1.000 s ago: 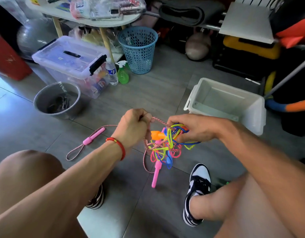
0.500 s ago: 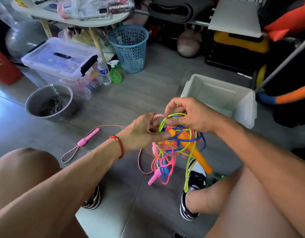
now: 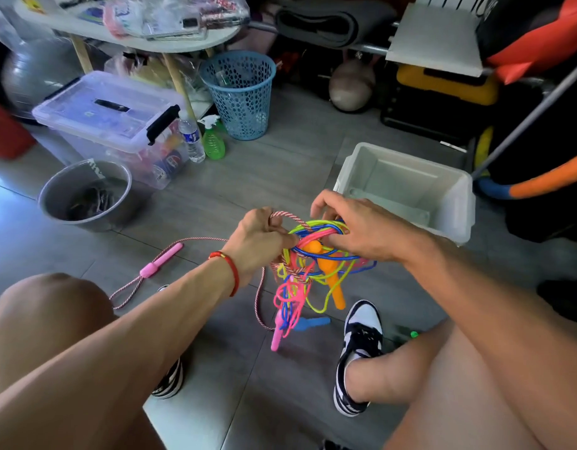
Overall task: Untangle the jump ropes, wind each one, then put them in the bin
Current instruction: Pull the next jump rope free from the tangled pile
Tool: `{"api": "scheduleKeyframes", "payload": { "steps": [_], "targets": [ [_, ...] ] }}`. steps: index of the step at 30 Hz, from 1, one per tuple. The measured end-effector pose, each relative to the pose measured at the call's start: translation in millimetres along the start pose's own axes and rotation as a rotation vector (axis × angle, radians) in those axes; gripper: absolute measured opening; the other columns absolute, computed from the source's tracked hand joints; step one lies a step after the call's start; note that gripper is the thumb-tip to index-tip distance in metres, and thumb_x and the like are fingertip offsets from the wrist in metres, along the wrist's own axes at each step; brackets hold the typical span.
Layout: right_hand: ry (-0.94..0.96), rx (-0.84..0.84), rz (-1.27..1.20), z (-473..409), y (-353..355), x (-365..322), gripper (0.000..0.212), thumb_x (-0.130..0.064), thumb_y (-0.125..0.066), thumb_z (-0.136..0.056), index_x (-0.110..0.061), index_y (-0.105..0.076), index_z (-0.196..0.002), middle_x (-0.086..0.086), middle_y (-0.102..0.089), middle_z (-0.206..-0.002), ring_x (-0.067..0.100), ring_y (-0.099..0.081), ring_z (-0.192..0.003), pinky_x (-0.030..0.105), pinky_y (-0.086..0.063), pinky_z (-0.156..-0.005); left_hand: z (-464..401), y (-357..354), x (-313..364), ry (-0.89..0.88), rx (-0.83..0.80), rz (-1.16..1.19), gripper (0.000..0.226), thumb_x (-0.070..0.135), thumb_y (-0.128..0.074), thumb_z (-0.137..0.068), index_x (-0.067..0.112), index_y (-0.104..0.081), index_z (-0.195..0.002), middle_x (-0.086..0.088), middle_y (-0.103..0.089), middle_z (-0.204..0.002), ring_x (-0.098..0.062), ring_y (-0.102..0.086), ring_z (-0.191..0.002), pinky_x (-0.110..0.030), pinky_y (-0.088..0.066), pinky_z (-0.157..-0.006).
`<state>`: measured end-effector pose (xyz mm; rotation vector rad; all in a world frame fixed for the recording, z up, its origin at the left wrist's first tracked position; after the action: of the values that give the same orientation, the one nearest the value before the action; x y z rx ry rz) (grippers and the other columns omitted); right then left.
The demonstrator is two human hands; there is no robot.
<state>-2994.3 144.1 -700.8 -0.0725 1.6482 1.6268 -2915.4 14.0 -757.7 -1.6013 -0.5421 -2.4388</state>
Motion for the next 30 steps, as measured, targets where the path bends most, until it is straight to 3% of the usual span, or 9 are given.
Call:
{"api": "scheduleKeyframes", "payload": {
  "steps": [4,7,10,13,16,18,23,27,30],
  "targets": [
    [-0.011,-0.041,-0.218,-1.0,-3.6,0.4,0.033,-0.026,-0.076,-0.086,-0.028,-0.051,-0.106,-0.006,-0.07,-0.088,0.012,-0.064,-0.08,0.038,-0.051,-0.077,-0.7,2.4,3.9,-0.011,-0.013,0.143,0.034,0.006,-0.069,-0.071,0.018,-0.039,-0.082,-0.011,-0.045,-0.081,-0.023,-0.049,-0.074,-0.034,-0.04,-0.062],
    [-0.045,-0.086,-0.407,-2.2,-10.3,4.1,0.042,-0.022,-0.082,-0.082,-0.025,-0.054,-0.112,0.0,-0.073,-0.099,0.023,-0.07,-0.091,0.044,-0.056,-0.084,-1.8,5.0,8.8,-0.056,-0.008,0.155,0.035,-0.007,-0.066,-0.085,0.015,-0.038,-0.085,-0.011,-0.046,-0.078,-0.026,-0.051,-0.079,-0.038,-0.042,-0.065],
    [-0.013,-0.024,-0.164,-7.0,-4.0,6.6,0.035,-0.023,-0.082,-0.08,-0.027,-0.06,-0.107,-0.008,-0.071,-0.092,0.008,-0.065,-0.081,0.029,-0.049,-0.073,-2.9,1.7,9.0,-0.093,-0.017,0.05,0.037,0.0,-0.072,-0.084,0.016,-0.039,-0.083,-0.006,-0.052,-0.074,-0.02,-0.051,-0.074,-0.036,-0.042,-0.067],
    [0.086,0.095,0.031,-7.8,8.4,-2.0,0.028,-0.017,-0.076,-0.08,-0.027,-0.065,-0.104,-0.011,-0.062,-0.094,0.006,-0.056,-0.082,0.023,-0.04,-0.074,-2.6,-1.2,9.0,-0.089,-0.038,-0.021,0.043,0.022,-0.082,-0.08,0.017,-0.039,-0.079,0.01,-0.051,-0.061,-0.014,-0.047,-0.062,-0.029,-0.041,-0.058],
    [0.157,0.132,0.002,-5.1,13.1,-7.6,0.029,-0.018,-0.077,-0.082,-0.027,-0.066,-0.106,-0.01,-0.062,-0.097,0.007,-0.058,-0.088,0.021,-0.044,-0.079,2.0,-6.4,13.6,-0.105,-0.107,-0.021,0.059,0.043,-0.084,-0.071,0.0,-0.048,-0.089,-0.01,-0.068,-0.072,-0.018,-0.059,-0.065,-0.041,-0.051,-0.061],
    [0.153,0.158,-0.036,-2.0,16.4,-9.5,0.035,-0.016,-0.078,-0.081,-0.027,-0.063,-0.11,-0.011,-0.065,-0.096,0.008,-0.06,-0.088,0.02,-0.046,-0.079,4.7,-7.4,17.8,-0.14,-0.1,-0.024,0.051,0.035,-0.084,-0.078,0.003,-0.048,-0.092,-0.01,-0.067,-0.078,-0.019,-0.06,-0.068,-0.039,-0.051,-0.062],
    [0.137,0.168,0.025,3.2,19.4,-16.7,0.039,-0.01,-0.069,-0.08,-0.025,-0.054,-0.112,-0.01,-0.065,-0.097,0.008,-0.057,-0.083,0.022,-0.044,-0.076,-0.1,2.9,18.8,-0.155,0.061,-0.097,0.039,0.022,-0.082,-0.084,0.01,-0.045,-0.09,0.007,-0.064,-0.063,-0.018,-0.055,-0.058,-0.036,-0.049,-0.054],
    [0.064,0.069,-0.009,2.2,13.4,-10.9,0.036,-0.013,-0.063,-0.082,-0.032,-0.05,-0.11,-0.011,-0.066,-0.094,0.012,-0.063,-0.081,0.031,-0.049,-0.072,-1.5,10.9,22.3,-0.196,0.199,-0.305,0.039,0.028,-0.077,-0.084,0.021,-0.038,-0.08,-0.001,-0.071,-0.071,-0.023,-0.062,-0.066,-0.039,-0.053,-0.068],
    [0.021,0.005,-0.165,2.9,6.6,-4.6,0.038,-0.007,-0.064,-0.085,-0.032,-0.05,-0.11,-0.007,-0.068,-0.094,0.013,-0.067,-0.083,0.035,-0.055,-0.075,-0.5,11.3,23.0,-0.22,0.237,-0.308,0.037,0.024,-0.074,-0.085,0.023,-0.037,-0.081,-0.007,-0.073,-0.076,-0.03,-0.071,-0.069,-0.049,-0.058,-0.069]
  ]
}}
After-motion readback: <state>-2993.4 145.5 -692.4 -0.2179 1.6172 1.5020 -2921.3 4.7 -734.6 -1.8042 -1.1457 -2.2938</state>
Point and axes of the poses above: each hand's wrist, its own z-axis away from the middle knuckle, its own y-axis out of the back of the hand, x = y × z, the point moved 9 cm from there along -z, towards the middle knuckle
